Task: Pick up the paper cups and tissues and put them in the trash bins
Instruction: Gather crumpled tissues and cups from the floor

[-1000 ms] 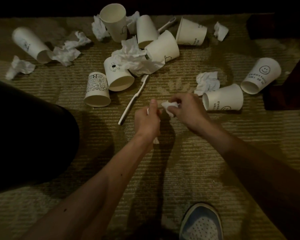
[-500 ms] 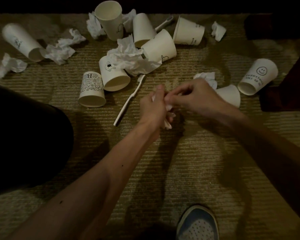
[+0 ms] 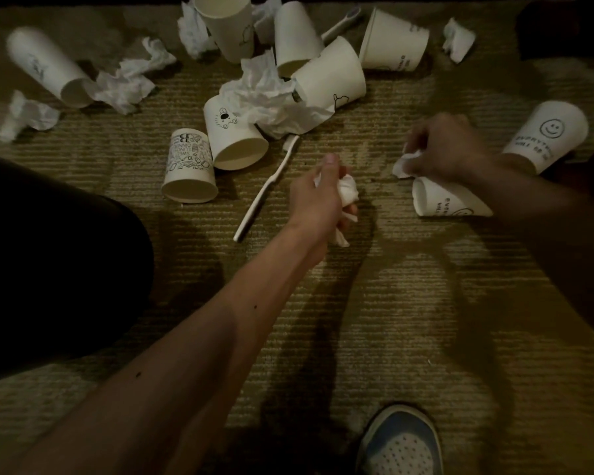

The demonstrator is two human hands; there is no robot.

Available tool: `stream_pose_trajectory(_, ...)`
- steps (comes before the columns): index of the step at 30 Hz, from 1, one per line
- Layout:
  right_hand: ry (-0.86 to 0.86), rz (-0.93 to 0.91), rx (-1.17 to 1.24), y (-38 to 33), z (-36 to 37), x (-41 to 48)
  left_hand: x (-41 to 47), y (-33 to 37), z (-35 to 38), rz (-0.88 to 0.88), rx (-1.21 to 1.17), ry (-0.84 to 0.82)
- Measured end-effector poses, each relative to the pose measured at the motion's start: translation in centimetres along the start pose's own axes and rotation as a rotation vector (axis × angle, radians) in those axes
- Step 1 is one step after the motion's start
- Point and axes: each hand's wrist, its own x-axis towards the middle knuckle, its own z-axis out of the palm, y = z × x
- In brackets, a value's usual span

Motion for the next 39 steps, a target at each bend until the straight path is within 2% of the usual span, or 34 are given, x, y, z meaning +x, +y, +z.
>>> stream_pose_trajectory(2,-0.006,0.012,0.072,-0.3,0.0,0.0,0.0,0.1,-0.4,-0.008,-0.016,-0.003)
stream_pose_trajectory(6,-0.030,0.025,0.475,-3.2,0.5,-1.5,0.0,0.4,-1.4,0.002,-0.016,0.037)
stream_pose_trajectory(9,-0.118,-0.022,0.747,-6.5,1.3,-3.6,-0.3,0.8,-2.3,0.018,-0.012,0.062)
stream_pose_trajectory(11,-0.164,-0.066,0.836,-8.3,2.1,-4.7,-0.6,1.1,-2.7,0.004,-0.041,0.034)
stream_pose_trajectory(15,-0.261,-0.137,0.801,-11.0,3.1,-5.6,-0.9,1.8,-3.8,0.017,-0.048,0.046)
stream_pose_trajectory(18,-0.237,-0.150,0.806,-12.2,3.0,-4.6,-0.8,1.8,-5.3,0.064,-0.061,0.128)
stream_pose_trajectory(20,-0.063,-0.198,0.750,-13.0,2.7,-3.4,-0.6,2.0,-6.4,0.072,-0.085,0.186)
stream_pose_trajectory(22,0.175,-0.266,0.566,-13.8,2.7,-2.2,-0.5,2.2,-7.4,0.070,-0.093,0.246)
stream_pose_trajectory(24,0.269,-0.355,0.424,-14.4,3.0,-1.1,-0.4,2.5,-8.1,0.073,-0.124,0.273)
stream_pose_trajectory(27,0.166,-0.438,0.306,-15.3,3.6,0.2,-0.5,2.9,-8.6,0.097,-0.173,0.273)
stream_pose_trajectory(31,0.064,-0.334,0.309,-15.4,5.1,1.5,-0.6,3.2,-9.3,0.114,-0.150,0.271)
stream_pose_trajectory(35,0.094,-0.271,0.344,-14.9,5.4,1.2,-0.9,3.4,-9.8,0.101,-0.096,0.296)
stream_pose_trajectory(39,0.145,-0.247,0.520,-13.8,3.8,-0.1,-1.0,3.9,-9.9,0.106,-0.118,0.312)
